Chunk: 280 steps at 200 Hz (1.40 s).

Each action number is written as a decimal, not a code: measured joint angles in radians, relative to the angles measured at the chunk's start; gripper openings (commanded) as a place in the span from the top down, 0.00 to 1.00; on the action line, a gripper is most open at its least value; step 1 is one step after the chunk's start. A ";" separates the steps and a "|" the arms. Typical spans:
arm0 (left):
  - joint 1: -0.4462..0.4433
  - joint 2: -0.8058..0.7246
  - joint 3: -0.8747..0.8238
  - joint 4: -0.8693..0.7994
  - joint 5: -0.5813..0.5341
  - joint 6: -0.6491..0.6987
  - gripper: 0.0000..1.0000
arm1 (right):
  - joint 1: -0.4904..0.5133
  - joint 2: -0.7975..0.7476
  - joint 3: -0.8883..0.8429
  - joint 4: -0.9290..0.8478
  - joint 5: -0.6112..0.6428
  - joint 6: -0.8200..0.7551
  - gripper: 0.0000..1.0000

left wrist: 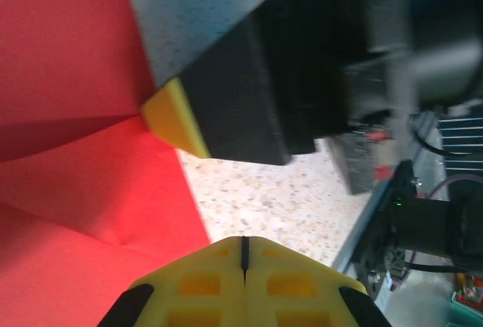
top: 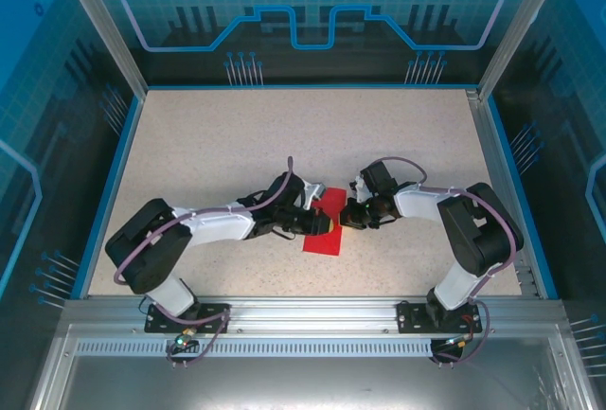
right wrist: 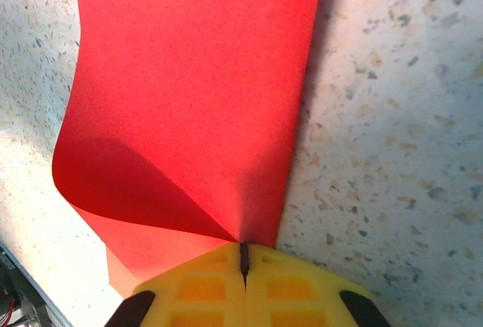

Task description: Fold a paper plane with a square sheet of paper (pick it up from the middle)

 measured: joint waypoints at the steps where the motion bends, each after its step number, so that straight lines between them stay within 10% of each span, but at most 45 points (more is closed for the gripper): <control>1: 0.001 0.002 0.000 -0.001 -0.001 0.000 1.00 | 0.000 0.000 0.000 0.000 0.000 0.000 0.99; 280: 0.070 0.247 0.069 0.076 0.023 0.066 1.00 | 0.023 -0.118 -0.057 0.026 0.042 0.042 0.90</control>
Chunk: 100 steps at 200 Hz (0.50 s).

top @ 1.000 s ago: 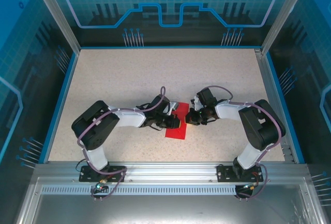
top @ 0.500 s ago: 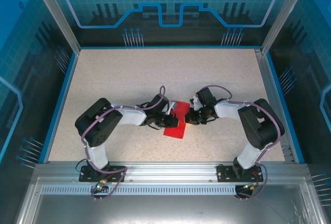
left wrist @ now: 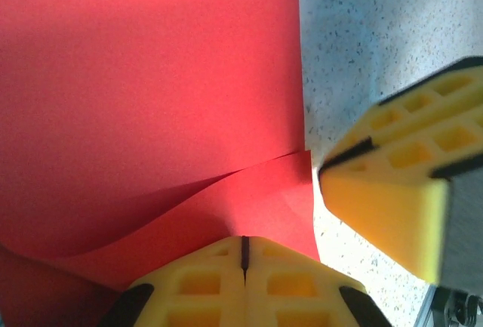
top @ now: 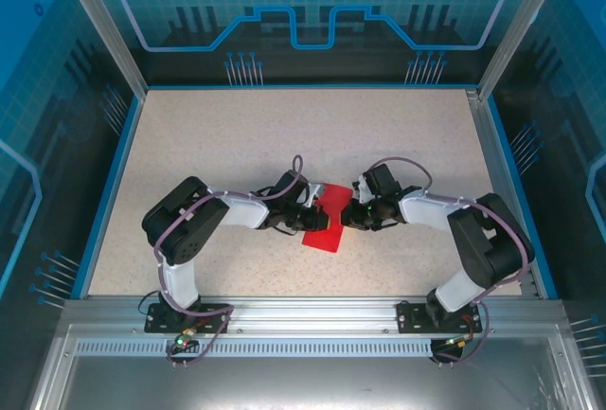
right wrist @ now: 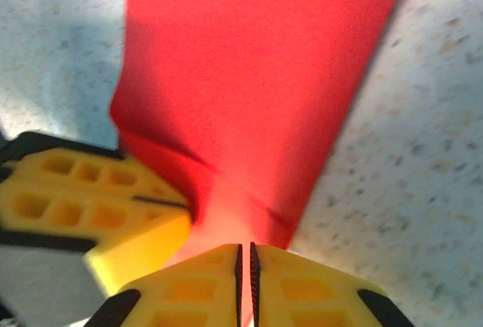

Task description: Fold a paper plane with a square sheet of paper (pick it up from the middle)

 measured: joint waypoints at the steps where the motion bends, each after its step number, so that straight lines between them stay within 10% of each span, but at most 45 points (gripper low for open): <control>1: 0.000 0.000 0.000 0.001 0.000 0.000 1.00 | 0.001 -0.003 -0.002 0.002 0.000 0.002 0.90; 100: 0.003 0.016 0.008 0.024 0.022 0.000 1.00 | 0.182 -0.002 -0.112 0.166 0.016 0.214 0.97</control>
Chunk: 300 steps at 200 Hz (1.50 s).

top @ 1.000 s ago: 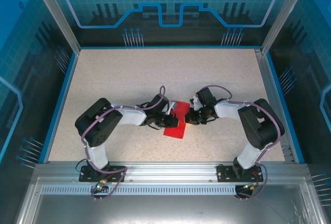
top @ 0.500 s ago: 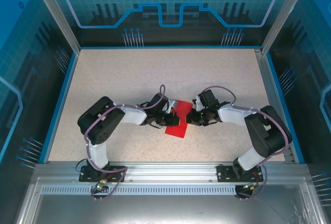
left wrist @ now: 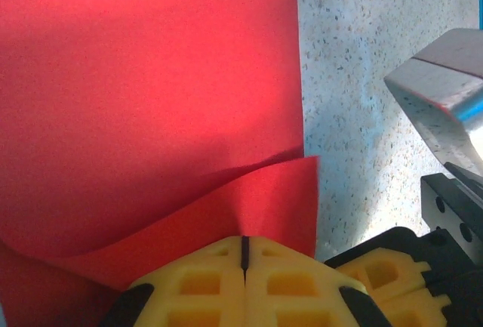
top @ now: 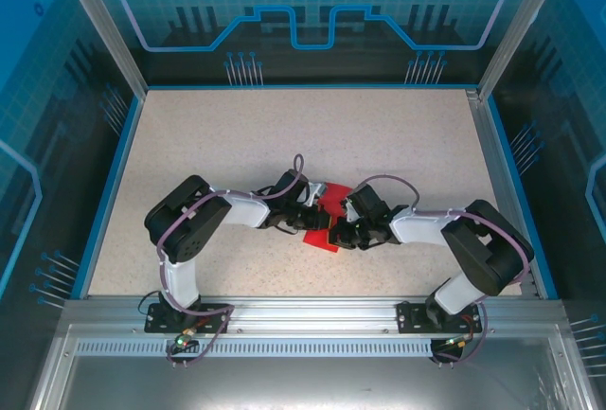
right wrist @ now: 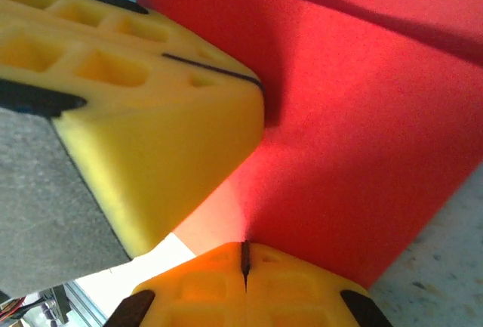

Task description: Fold a paper plane with a square sheet of paper (pick it up from the middle)

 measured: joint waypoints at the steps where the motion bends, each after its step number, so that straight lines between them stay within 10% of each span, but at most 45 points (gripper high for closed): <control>1: 0.000 0.000 0.000 0.000 0.000 0.000 1.00 | 0.000 0.001 0.000 0.001 0.000 0.001 0.97; 300: 0.140 0.094 0.237 -0.308 0.039 0.161 1.00 | 0.011 -0.009 -0.006 -0.005 0.055 -0.072 0.99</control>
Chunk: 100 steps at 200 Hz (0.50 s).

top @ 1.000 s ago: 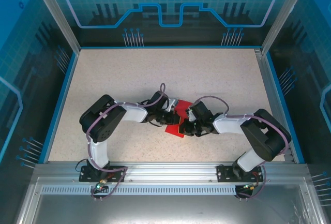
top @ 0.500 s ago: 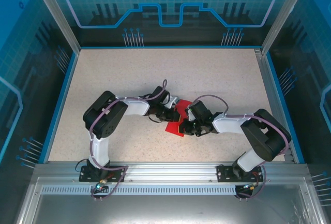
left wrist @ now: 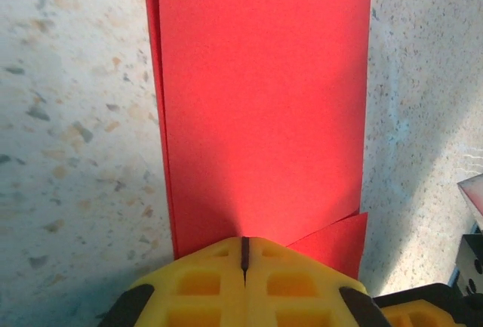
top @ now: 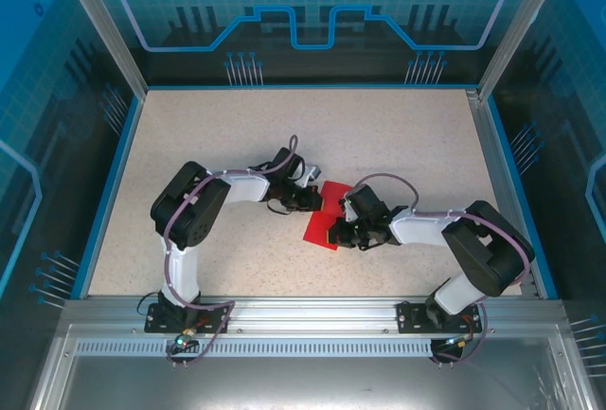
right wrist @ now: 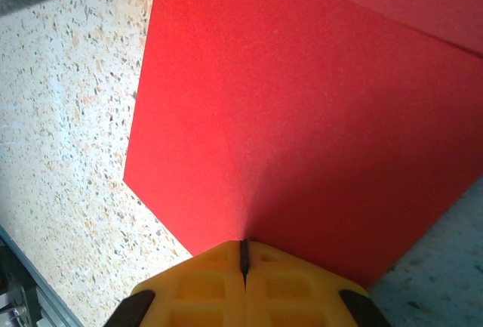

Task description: Fold a paper plane with a square sheet of paper (pick it up from the middle)

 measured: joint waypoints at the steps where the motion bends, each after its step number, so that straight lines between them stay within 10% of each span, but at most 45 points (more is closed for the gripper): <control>1: 0.000 0.000 0.000 0.000 -0.001 0.000 1.00 | 0.000 0.000 0.000 0.000 0.000 0.000 0.99; 58: 0.047 -0.006 0.024 -0.008 -0.072 0.004 1.00 | 0.000 -0.035 -0.003 -0.062 0.004 -0.004 0.97; 100: 0.057 -0.099 0.023 -0.047 -0.079 -0.002 0.82 | 0.001 -0.069 0.036 -0.202 0.019 -0.035 0.89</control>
